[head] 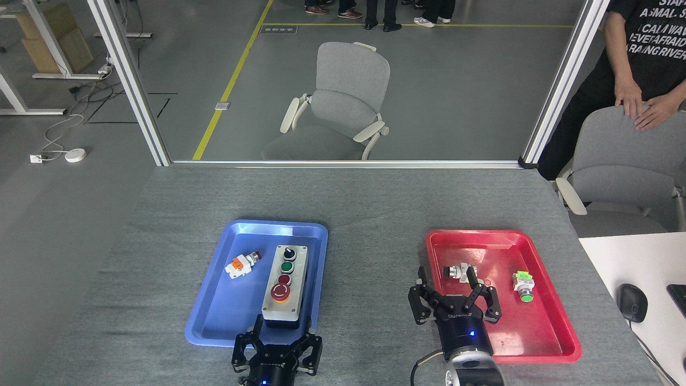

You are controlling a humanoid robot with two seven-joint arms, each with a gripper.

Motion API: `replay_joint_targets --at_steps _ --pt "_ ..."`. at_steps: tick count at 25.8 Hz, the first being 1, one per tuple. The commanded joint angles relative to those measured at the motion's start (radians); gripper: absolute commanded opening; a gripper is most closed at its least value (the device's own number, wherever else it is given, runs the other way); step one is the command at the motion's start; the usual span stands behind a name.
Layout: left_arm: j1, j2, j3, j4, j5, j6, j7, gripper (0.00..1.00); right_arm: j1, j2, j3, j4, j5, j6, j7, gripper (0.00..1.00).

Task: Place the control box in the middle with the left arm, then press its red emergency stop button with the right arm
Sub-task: 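Move the left gripper forward to the white control box in the blue tray, then close the left gripper on the near end of the control box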

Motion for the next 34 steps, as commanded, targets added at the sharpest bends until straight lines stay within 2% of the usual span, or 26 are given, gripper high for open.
replay_joint_targets --at_steps 1,5,10,14,20,34 --pt "-0.012 -0.016 -0.002 0.032 -0.002 0.023 -0.004 0.99 0.0 0.004 0.0 0.0 0.0 0.007 -0.003 0.98" --pt "-0.055 -0.016 -0.002 0.095 -0.004 0.026 -0.004 0.99 -0.005 -0.002 -0.008 0.0 0.0 0.025 -0.001 0.98" --pt "-0.137 -0.01 0.001 0.202 -0.001 0.041 -0.004 0.99 -0.002 -0.005 -0.074 0.0 -0.002 0.036 0.017 0.98" --pt "-0.16 -0.011 0.003 0.234 0.001 0.044 -0.005 0.99 0.009 -0.008 -0.092 0.0 -0.011 0.024 0.017 0.98" --pt "-0.193 -0.013 0.007 0.271 0.003 0.044 -0.005 0.99 -0.002 -0.069 -0.094 0.016 -0.064 0.018 0.02 0.98" --pt "-0.263 0.001 0.013 0.377 0.009 0.069 -0.005 0.99 0.0 -0.072 -0.091 0.037 -0.064 0.015 0.019 0.98"
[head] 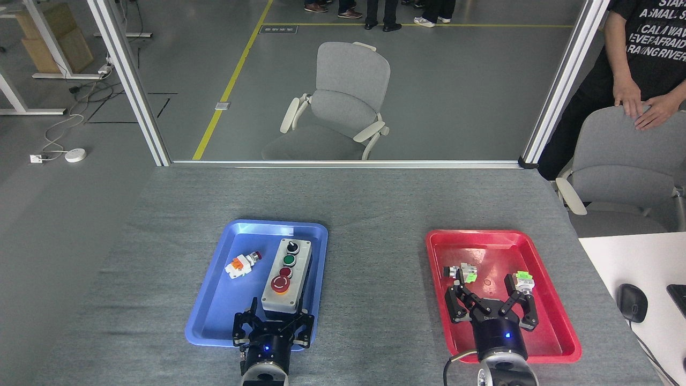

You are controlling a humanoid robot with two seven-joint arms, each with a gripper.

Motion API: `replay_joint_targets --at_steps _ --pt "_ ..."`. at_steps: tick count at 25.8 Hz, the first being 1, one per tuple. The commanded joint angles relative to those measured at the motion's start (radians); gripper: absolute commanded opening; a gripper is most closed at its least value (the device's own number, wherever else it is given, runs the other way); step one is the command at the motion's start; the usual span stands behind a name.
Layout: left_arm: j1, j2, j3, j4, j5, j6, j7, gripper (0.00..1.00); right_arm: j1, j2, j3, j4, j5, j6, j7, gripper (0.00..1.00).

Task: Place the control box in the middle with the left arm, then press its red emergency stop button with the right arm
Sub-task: 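Close the left gripper on the near end of the control box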

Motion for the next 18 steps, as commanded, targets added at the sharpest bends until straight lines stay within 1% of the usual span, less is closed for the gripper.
replay_joint_targets --at_steps 1,7,11,12,13,14,15,16,18 --pt "-0.03 0.002 0.001 0.039 0.004 0.0 0.003 0.99 0.001 -0.006 -0.001 0.002 -0.001 -0.003 -0.003 0.98" --pt "-0.104 -0.005 0.001 0.134 0.007 0.0 0.011 0.99 -0.002 -0.01 -0.001 0.002 -0.001 -0.001 -0.001 0.98" --pt "-0.139 -0.005 -0.001 0.148 0.01 0.0 0.011 0.98 -0.001 -0.01 0.001 0.003 -0.001 -0.001 -0.001 0.98" --pt "-0.145 -0.006 -0.001 0.157 0.01 -0.001 0.011 0.96 -0.001 -0.009 0.001 0.002 -0.001 -0.001 -0.001 0.98" --pt "-0.153 -0.006 -0.001 0.165 0.012 -0.004 0.006 0.91 0.001 -0.006 0.001 0.002 -0.001 -0.001 -0.001 0.98" --pt "-0.157 -0.003 -0.001 0.169 0.012 -0.009 0.003 0.81 0.001 -0.006 0.002 0.0 0.0 -0.001 -0.001 0.98" --pt "-0.157 -0.002 -0.001 0.176 0.012 -0.015 0.001 0.73 0.001 -0.007 0.002 0.0 0.0 -0.001 -0.001 0.98" --pt "-0.157 -0.002 -0.001 0.177 0.012 -0.018 0.0 0.71 0.001 -0.007 0.002 0.0 0.0 -0.001 -0.001 0.98" --pt "-0.157 -0.005 -0.002 0.183 0.016 -0.026 0.0 0.71 0.001 -0.007 0.004 -0.002 0.0 -0.004 -0.003 0.98"
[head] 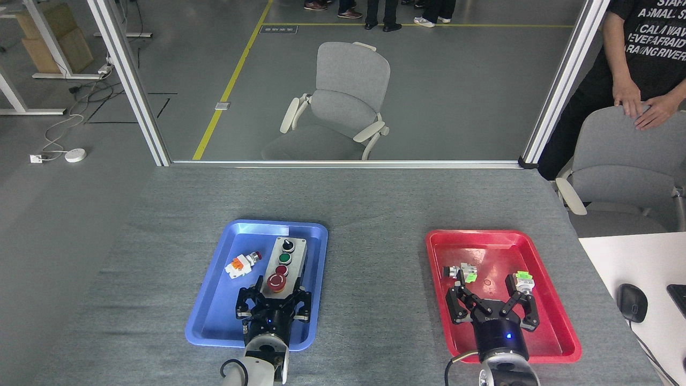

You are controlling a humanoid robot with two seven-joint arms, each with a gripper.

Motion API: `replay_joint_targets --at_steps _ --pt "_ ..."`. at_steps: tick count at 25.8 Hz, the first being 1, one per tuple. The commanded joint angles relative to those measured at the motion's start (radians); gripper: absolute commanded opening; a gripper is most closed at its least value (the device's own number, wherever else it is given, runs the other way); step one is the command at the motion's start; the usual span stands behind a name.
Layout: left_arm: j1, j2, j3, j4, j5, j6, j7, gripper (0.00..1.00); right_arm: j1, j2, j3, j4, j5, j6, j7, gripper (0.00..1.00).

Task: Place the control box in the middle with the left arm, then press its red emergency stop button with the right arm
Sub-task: 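Close the left gripper on the near end of the control box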

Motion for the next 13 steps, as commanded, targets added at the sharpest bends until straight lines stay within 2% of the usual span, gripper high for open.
replay_joint_targets --at_steps 1,3,6,8,13 --pt "-0.003 -0.004 -0.002 0.015 0.008 -0.018 -0.008 0.74 0.0 -0.001 0.003 -0.002 0.001 -0.003 -0.003 0.98" --pt "-0.005 -0.007 -0.002 0.022 0.008 -0.025 -0.008 0.83 -0.001 0.0 0.008 -0.003 0.001 -0.003 -0.003 0.98" --pt "-0.014 -0.008 -0.002 0.034 0.008 -0.034 -0.008 0.86 -0.007 0.002 0.009 -0.008 0.001 -0.004 -0.001 0.98" --pt "-0.017 -0.011 -0.002 0.045 0.008 -0.034 -0.008 0.92 -0.01 0.002 0.009 -0.008 0.001 -0.021 0.002 0.98" --pt "-0.019 -0.013 -0.002 0.054 0.01 -0.035 -0.008 0.97 -0.001 0.0 0.009 -0.012 0.001 -0.038 0.0 0.98"
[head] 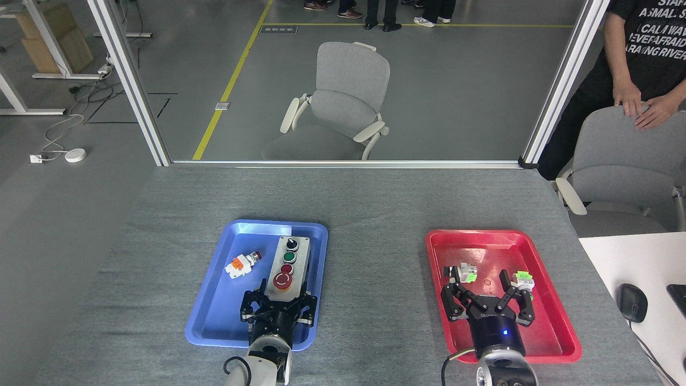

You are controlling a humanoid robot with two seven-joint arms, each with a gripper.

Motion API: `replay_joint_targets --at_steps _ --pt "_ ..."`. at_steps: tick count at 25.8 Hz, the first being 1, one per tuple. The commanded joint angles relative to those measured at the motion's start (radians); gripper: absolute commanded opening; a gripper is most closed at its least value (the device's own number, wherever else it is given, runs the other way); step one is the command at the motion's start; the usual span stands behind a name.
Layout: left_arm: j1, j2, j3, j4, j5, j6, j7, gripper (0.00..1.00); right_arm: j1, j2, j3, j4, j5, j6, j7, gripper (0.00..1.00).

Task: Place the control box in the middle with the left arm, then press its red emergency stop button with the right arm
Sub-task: 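Close the left gripper on the near end of the control box, then lift the control box and carry it toward the table middle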

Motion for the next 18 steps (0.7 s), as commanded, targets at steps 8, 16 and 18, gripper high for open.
replay_joint_targets --at_steps 8,16,18 --pt "-0.038 0.003 0.0 0.037 0.035 -0.04 0.004 0.78 0.006 0.0 0.0 -0.002 0.0 -0.005 0.005 0.98" --pt "-0.04 0.014 -0.001 0.026 0.043 -0.08 0.016 0.0 0.0 0.005 -0.003 -0.002 0.0 -0.005 0.005 0.98" --pt "-0.046 0.018 -0.001 0.023 0.04 -0.08 0.019 0.0 0.003 0.005 0.0 -0.002 0.0 -0.005 0.005 0.98"
